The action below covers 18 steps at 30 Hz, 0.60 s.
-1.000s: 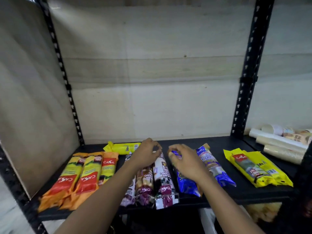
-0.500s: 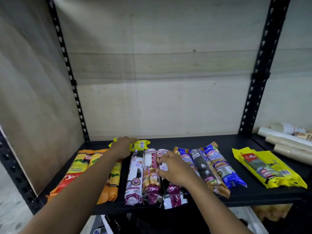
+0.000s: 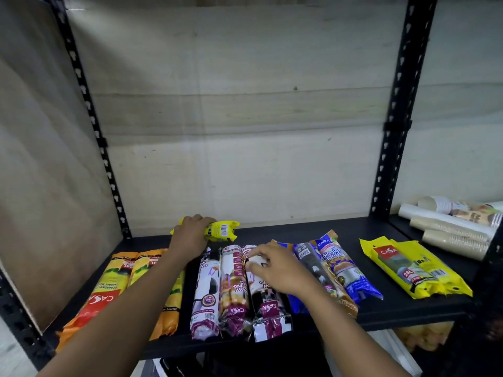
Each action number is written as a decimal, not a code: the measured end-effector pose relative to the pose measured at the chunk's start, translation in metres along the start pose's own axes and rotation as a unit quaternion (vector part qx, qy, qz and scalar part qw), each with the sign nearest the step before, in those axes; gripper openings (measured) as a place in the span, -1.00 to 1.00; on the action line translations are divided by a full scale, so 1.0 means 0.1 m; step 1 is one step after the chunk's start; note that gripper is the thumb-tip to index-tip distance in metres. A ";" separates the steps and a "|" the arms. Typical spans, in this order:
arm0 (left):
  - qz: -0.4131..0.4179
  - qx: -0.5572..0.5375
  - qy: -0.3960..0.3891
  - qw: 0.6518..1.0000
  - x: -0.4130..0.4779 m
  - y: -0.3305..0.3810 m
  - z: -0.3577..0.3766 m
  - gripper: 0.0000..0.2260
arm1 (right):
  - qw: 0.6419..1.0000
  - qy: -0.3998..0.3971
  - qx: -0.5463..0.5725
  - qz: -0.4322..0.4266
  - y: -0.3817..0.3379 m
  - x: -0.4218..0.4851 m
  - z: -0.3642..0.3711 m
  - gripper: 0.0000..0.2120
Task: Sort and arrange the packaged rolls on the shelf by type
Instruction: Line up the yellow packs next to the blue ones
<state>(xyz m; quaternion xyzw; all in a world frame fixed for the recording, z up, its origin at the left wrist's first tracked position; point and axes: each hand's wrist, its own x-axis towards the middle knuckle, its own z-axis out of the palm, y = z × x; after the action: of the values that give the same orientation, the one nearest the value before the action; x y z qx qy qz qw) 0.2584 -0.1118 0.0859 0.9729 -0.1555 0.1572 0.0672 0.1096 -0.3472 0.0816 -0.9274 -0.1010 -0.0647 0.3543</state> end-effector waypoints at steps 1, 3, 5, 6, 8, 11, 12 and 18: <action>0.013 -0.005 0.005 1.000 0.01 0.06 -0.02 -0.47 | 1.000 0.019 0.011 -0.002 0.00 -0.03 -0.08 -0.72; 0.040 -0.026 0.011 0.999 0.05 0.23 -0.06 -0.46 | 0.998 0.057 0.020 -0.003 0.02 -0.11 -0.26 -0.76; 0.069 -0.051 0.016 0.996 0.09 0.46 -0.06 -0.48 | 0.996 0.090 0.020 0.005 0.11 -0.22 -0.43 -0.78; 0.084 -0.062 0.017 0.994 0.11 0.60 -0.07 -0.48 | 0.994 0.106 0.014 0.012 0.17 -0.29 -0.51 -0.79; 0.116 -0.084 0.016 0.990 0.13 0.89 -0.06 -0.49 | 0.989 0.145 -0.010 0.027 0.32 -0.44 -0.64 -0.81; 0.163 -0.121 0.012 0.979 0.13 1.37 -0.05 -0.48 | 0.978 0.202 -0.028 0.045 0.54 -0.66 -0.81 -0.81; 0.180 -0.133 0.006 0.975 0.12 1.53 -0.05 -0.48 | 0.976 0.210 -0.038 0.051 0.60 -0.73 -0.85 -0.81; 0.294 -0.165 -0.001 0.941 0.09 2.29 0.04 -0.39 | 0.956 0.270 -0.083 0.080 1.05 -1.12 -1.10 -0.82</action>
<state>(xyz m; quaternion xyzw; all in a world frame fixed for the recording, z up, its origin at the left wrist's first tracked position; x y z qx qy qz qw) 0.1935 -0.3306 0.1042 0.8591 -0.4588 0.1410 0.1776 0.0202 -0.5133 0.0744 -0.9065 0.0785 -0.2921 0.2945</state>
